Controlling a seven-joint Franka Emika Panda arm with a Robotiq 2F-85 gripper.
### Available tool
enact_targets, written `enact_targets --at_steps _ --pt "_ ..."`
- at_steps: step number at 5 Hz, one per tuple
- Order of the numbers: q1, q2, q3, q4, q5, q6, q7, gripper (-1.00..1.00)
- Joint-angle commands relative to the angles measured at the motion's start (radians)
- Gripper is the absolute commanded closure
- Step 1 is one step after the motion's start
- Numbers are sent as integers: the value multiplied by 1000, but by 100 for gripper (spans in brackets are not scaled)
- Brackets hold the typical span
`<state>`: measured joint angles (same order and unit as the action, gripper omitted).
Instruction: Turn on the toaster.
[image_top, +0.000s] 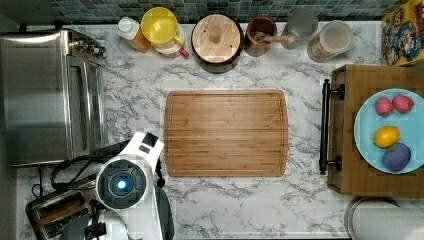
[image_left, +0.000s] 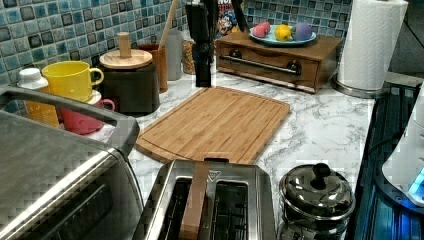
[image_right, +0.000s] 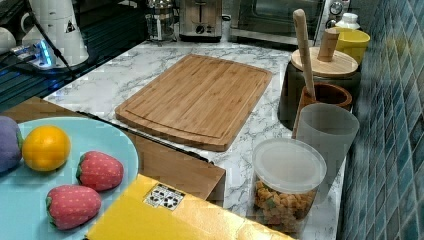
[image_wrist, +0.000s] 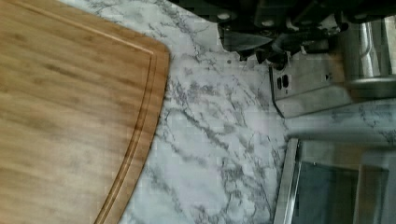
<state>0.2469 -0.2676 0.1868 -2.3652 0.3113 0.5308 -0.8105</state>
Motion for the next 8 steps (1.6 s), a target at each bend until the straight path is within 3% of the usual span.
enact_targets --at_steps 1,2,4,5,6,8 --pt "112 -2 78 -20 94 -38 -27 100" --pt "183 44 59 4 89 -48 8 100" --pt "125 97 94 27 118 15 92 100" --pt "120 90 66 26 188 65 117 100" --pt "115 103 54 57 193 56 95 100" --pt "156 134 42 62 185 60 78 100"
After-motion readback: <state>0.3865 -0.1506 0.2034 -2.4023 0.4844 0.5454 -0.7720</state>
